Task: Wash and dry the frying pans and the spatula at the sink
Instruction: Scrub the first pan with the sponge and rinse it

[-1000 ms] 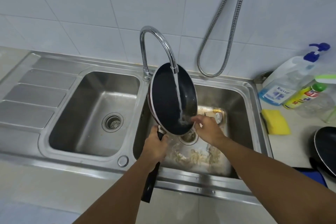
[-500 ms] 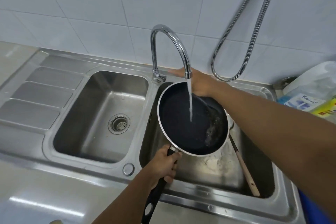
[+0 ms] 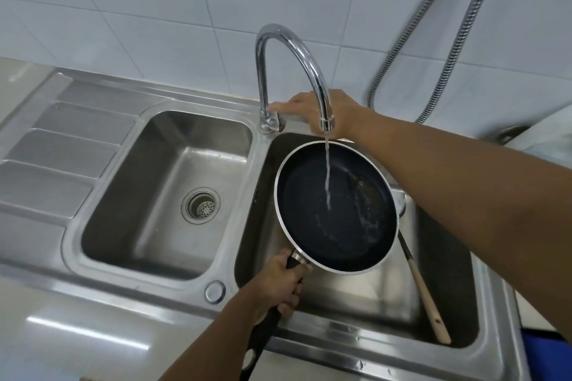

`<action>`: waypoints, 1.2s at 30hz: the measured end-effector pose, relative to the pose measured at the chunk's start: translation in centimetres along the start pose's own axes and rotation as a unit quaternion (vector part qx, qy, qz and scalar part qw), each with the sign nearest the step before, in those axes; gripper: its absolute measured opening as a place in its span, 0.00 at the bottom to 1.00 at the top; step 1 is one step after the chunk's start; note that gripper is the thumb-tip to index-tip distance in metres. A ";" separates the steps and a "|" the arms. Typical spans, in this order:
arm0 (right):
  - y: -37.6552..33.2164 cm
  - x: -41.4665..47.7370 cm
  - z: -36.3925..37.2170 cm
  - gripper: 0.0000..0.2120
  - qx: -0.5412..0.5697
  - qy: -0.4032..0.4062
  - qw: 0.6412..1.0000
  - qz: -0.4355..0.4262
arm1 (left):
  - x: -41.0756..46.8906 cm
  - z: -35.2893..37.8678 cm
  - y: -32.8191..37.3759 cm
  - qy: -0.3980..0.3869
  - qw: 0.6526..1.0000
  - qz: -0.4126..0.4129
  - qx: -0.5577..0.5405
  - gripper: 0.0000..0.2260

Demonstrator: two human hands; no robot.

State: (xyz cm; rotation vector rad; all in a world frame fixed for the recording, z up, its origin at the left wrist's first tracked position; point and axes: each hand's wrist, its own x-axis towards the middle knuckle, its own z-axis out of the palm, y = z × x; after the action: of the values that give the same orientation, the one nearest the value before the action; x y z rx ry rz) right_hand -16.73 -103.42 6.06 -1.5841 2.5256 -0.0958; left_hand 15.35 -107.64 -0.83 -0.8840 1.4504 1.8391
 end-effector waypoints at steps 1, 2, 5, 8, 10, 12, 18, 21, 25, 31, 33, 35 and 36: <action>-0.4 -0.7 -0.6 0.40 -0.017 0.000 1.000 0.016 | 0.0 0.0 -0.1 0.000 1.000 0.000 0.001 0.11; -0.3 -0.8 -0.9 0.42 -0.019 -0.013 0.999 0.030 | -0.1 0.0 -0.1 0.002 1.000 0.001 0.002 0.11; -1.9 -2.5 -0.9 0.42 0.018 0.013 0.998 0.051 | -0.5 -0.1 0.0 0.009 1.000 0.010 0.010 0.10; -3.8 -5.8 2.3 0.36 0.220 0.133 0.951 0.172 | -1.0 0.1 0.4 0.023 0.999 0.029 0.015 0.08; -4.8 -9.5 6.4 0.29 0.318 0.240 0.872 0.285 | -1.4 0.2 0.6 0.034 0.998 0.047 0.022 0.07; -6.6 -13.2 10.7 0.25 0.359 0.228 0.806 0.412 | -1.6 0.4 0.8 0.046 0.996 0.065 0.031 0.07; -13.0 -15.0 14.5 0.35 0.437 -0.017 0.745 0.504 | -2.4 0.8 1.4 0.061 0.986 0.115 0.104 0.10; -15.4 -14.3 13.1 0.35 0.490 -0.003 0.754 0.437 | -3.1 0.8 1.7 0.083 0.970 0.147 0.173 0.09; -15.3 -16.1 12.7 0.30 0.490 0.025 0.790 0.368 | -3.8 0.6 2.7 0.105 0.959 0.160 0.211 0.08; -12.8 -17.9 10.9 0.29 0.504 0.048 0.755 0.417 | -4.5 0.5 4.7 0.160 0.914 0.171 0.332 0.13; -12.4 -18.7 10.6 0.26 0.511 0.056 0.744 0.427 | -4.8 0.5 5.1 0.170 0.888 0.167 0.392 0.15; -12.1 -19.7 10.9 0.20 0.512 0.053 0.738 0.437 | -5.1 0.7 5.3 0.170 0.870 0.162 0.434 0.17; -12.0 -20.3 10.9 0.17 0.518 0.049 0.730 0.444 | -5.3 0.9 5.3 0.169 0.864 0.159 0.448 0.18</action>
State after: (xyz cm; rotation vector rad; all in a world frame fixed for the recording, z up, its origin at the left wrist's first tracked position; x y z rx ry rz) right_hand 4.41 -90.05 -1.01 0.0834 2.2200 -1.1941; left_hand 14.05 -108.17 6.60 -0.4969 2.4747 0.9666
